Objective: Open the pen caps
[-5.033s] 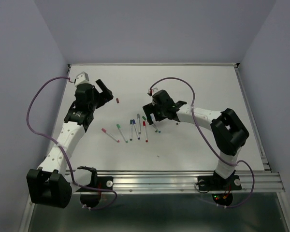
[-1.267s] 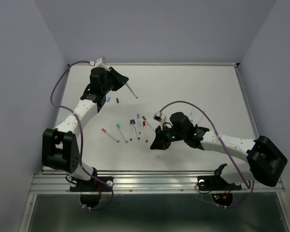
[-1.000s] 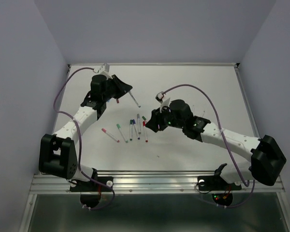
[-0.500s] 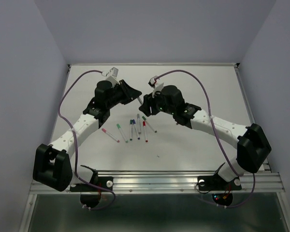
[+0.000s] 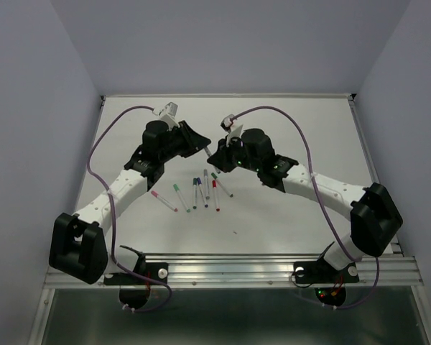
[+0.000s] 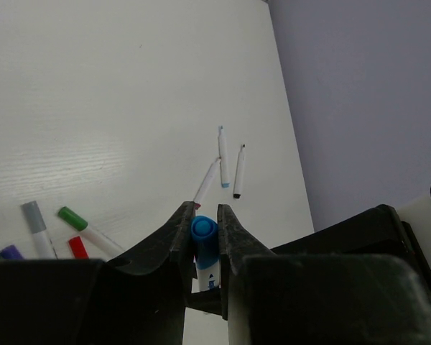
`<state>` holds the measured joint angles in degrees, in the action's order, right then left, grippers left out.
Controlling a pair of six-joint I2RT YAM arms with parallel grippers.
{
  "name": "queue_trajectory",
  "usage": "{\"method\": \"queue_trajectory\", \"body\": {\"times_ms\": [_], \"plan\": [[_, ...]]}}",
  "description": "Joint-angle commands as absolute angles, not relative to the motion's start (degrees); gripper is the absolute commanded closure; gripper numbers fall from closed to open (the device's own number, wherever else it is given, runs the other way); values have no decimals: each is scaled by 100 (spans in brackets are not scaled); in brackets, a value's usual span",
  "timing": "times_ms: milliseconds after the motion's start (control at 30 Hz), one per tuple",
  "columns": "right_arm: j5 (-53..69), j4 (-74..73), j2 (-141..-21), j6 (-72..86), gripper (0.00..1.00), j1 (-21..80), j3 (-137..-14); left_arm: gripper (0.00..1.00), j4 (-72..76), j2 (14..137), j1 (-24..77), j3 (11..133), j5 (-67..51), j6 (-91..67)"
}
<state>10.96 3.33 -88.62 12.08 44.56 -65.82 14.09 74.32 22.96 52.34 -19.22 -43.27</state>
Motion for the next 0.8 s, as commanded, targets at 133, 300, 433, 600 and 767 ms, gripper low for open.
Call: {"method": "queue_trajectory", "body": {"times_ms": [133, 300, 433, 600, 767], "plan": [[2433, 728, -8403, 1809, 99, 4482, -5100, 100, 1503, 7901, 1294, 5985, -1530, -3877], [2786, 1327, -7779, 2442, 99, 4535, -3798, 100, 1345, 8244, 915, 6354, -1415, -3762], [2699, 1318, -7383, 2636, 99, 4535, -3525, 100, 1397, 8385, 695, 6346, -1450, -3849], [1119, 573, -7383, 2733, 99, 4413, -3883, 100, 960, 8429, 642, 6179, -1346, -3666], [-540, -418, -7602, 3093, 99, 3798, -4280, 95, 318, 8367, 642, 5828, -574, -3393]]}}
